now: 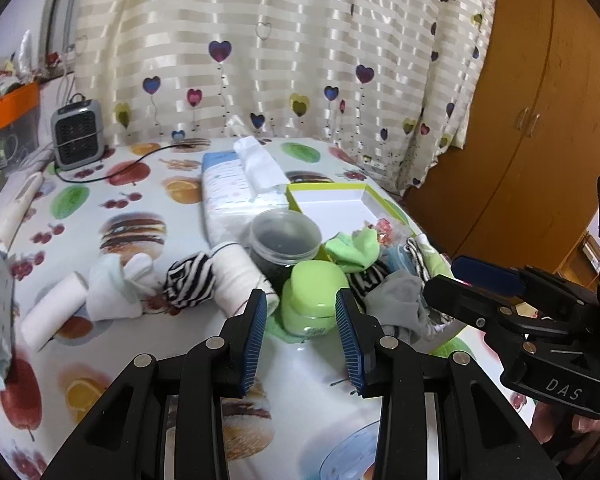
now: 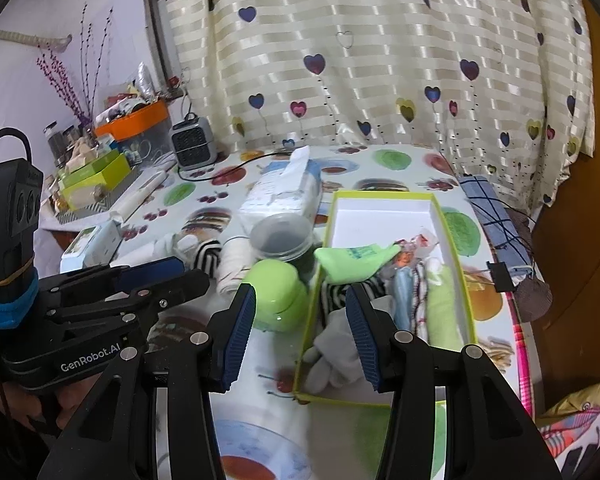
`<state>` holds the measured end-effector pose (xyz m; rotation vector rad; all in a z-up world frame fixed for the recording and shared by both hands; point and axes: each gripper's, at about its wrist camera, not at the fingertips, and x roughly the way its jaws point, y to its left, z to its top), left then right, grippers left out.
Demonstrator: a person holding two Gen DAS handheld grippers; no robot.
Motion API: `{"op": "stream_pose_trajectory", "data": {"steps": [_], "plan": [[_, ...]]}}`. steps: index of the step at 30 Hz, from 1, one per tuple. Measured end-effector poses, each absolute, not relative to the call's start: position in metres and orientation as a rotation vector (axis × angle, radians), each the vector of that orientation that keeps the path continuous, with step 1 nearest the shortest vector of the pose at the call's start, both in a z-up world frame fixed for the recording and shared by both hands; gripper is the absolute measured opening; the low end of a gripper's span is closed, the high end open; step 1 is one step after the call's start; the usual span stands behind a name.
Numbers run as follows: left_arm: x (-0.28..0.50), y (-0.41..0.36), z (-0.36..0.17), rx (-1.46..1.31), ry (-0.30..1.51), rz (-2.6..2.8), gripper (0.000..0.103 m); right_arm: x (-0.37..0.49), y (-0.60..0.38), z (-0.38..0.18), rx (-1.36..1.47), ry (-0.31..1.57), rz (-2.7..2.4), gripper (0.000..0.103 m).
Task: Organize soft objects
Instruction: 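Move both open grippers back toward the white rolled towel and zebra-striped sock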
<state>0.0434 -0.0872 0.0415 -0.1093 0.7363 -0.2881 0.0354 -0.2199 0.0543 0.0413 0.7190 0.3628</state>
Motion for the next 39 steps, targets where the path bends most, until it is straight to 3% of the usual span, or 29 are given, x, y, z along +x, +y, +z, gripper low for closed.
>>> {"op": "stream_pose_trajectory", "data": {"steps": [39], "plan": [[0.034,-0.048,0.029,-0.17,0.751,-0.227,0.034,0.03,-0.173,0.053,-0.032,0.743,0.45,0.048]]}}
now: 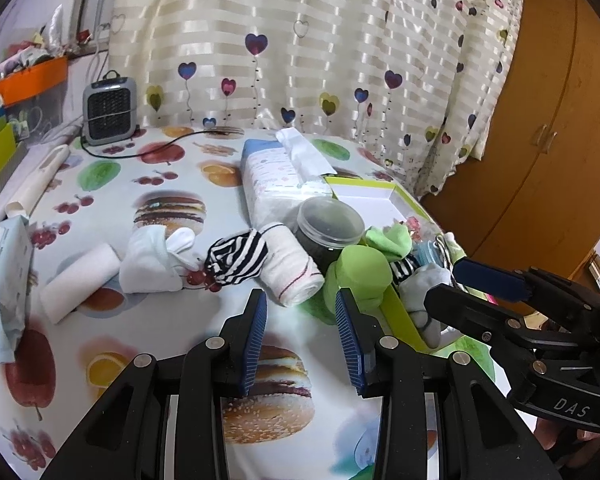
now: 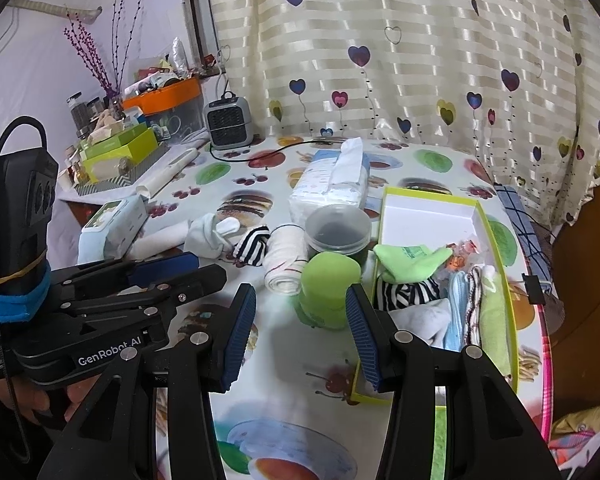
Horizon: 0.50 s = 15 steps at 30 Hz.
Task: Organize soft objects
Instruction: 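Move both open grippers back toward the white rolled towel and zebra-striped sock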
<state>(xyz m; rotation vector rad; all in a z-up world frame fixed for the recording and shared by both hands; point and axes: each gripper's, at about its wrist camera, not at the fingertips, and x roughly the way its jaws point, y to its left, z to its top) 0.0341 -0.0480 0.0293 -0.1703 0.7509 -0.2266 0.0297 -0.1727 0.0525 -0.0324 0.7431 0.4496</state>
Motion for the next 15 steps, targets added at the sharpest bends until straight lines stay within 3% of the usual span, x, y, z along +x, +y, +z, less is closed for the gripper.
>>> {"op": "stream_pose_trajectory", "data": {"steps": [15], "plan": [[0.038,-0.002,0.017,-0.216,0.769,-0.128,0.035,0.039,-0.145,0.047,-0.07,0.758,0.502,0.048]]}}
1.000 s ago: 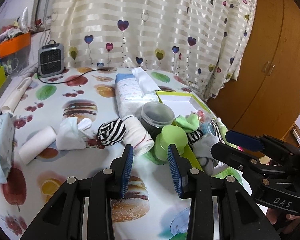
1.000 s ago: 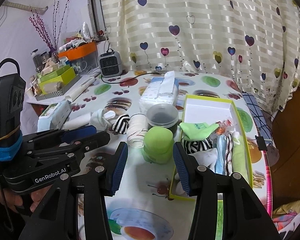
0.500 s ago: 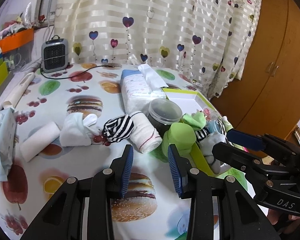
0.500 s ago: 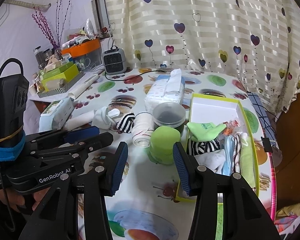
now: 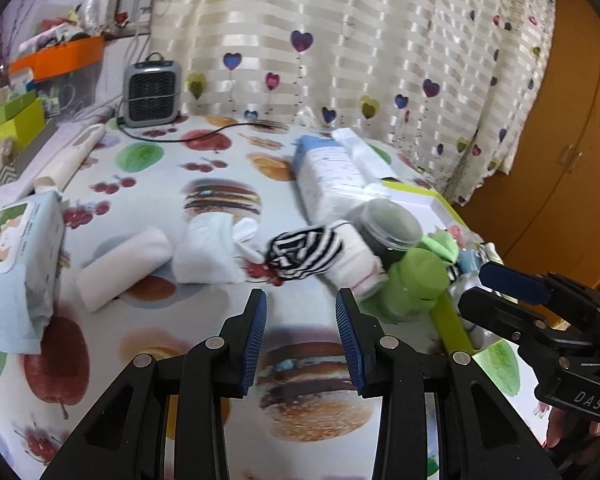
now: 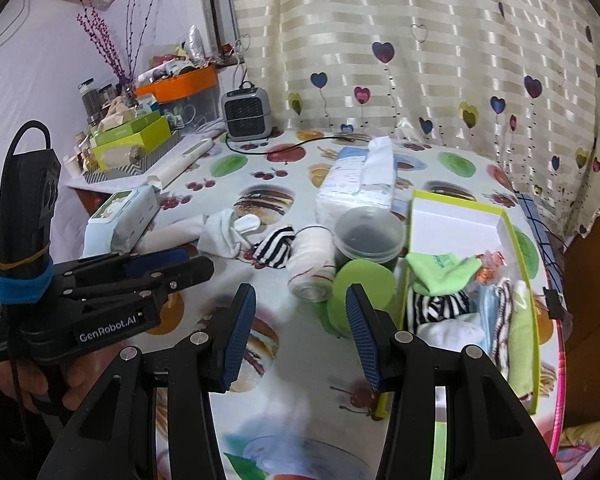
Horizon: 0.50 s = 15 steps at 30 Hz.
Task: Organize soft objects
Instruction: 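Move both open grippers back toward the white rolled towel and zebra-striped sock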
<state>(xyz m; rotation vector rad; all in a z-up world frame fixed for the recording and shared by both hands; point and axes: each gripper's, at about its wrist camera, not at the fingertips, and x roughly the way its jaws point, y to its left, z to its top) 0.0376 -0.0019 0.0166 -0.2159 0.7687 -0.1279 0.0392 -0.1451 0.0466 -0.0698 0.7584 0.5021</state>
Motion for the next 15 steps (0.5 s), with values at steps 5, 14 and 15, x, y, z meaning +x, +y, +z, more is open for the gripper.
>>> {"op": "stream_pose_trajectory", "data": {"steps": [5,14,15], "plan": [[0.042,0.013,0.012,-0.227,0.773,-0.097,0.036,0.046,-0.132,0.042,-0.089,0.77,0.52,0.048],[0.052,0.041,0.005,-0.247,0.774,-0.033,0.042,0.071,-0.106,0.032,-0.125,0.786,0.556,0.048],[0.054,0.046,0.004,-0.246,0.775,-0.024,0.042,0.076,-0.101,0.029,-0.129,0.793,0.56,0.048]]}}
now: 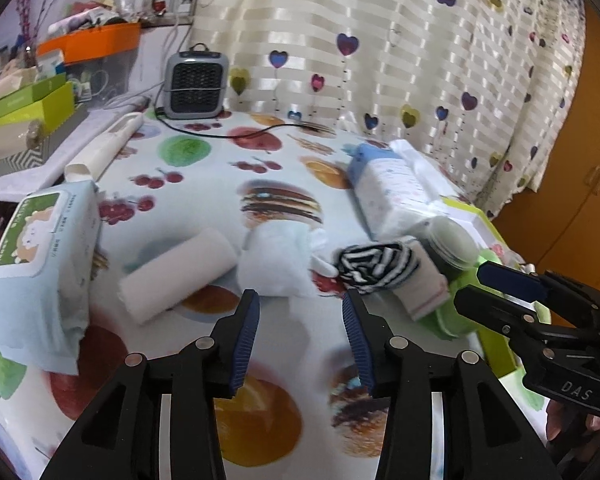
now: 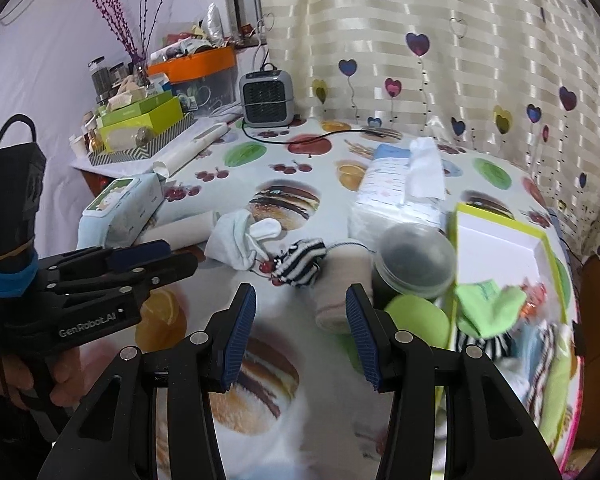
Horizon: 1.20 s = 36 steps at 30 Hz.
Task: Organize soft objects
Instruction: 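Move both open grippers back toward the white rolled towel and zebra-striped sock, then grasp the white cloth with the left gripper while the right grasps the zebra-striped sock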
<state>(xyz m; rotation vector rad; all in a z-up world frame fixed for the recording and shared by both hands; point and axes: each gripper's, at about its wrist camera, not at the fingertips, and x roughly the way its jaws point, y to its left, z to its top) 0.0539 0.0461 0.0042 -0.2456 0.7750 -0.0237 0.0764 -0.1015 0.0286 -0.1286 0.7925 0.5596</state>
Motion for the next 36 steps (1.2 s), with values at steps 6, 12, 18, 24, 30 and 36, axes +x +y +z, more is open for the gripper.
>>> {"op": "stream_pose_trajectory", "data": {"steps": [6,12,18,24,30,36], "plan": [[0.065,0.069,-0.001,-0.241,0.779,0.022,0.045,0.096,-0.085,0.017,-0.144,0.815,0.57,0.048],[0.08,0.092,-0.009,-0.206,0.794,0.079,0.046,0.114,-0.075,0.007,-0.142,0.835,0.562,0.048],[0.094,0.099,-0.017,-0.173,0.809,0.096,0.048,0.127,-0.065,-0.002,-0.152,0.853,0.543,0.048],[0.103,0.098,-0.022,-0.143,0.826,0.099,0.048,0.131,-0.059,-0.005,-0.177,0.85,0.552,0.034],[0.104,0.088,-0.018,-0.166,0.816,0.023,0.05,0.13,-0.061,-0.005,-0.169,0.839,0.565,0.012],[0.109,0.07,-0.019,-0.178,0.829,-0.047,0.05,0.12,-0.067,0.005,-0.156,0.804,0.583,0.011]]}}
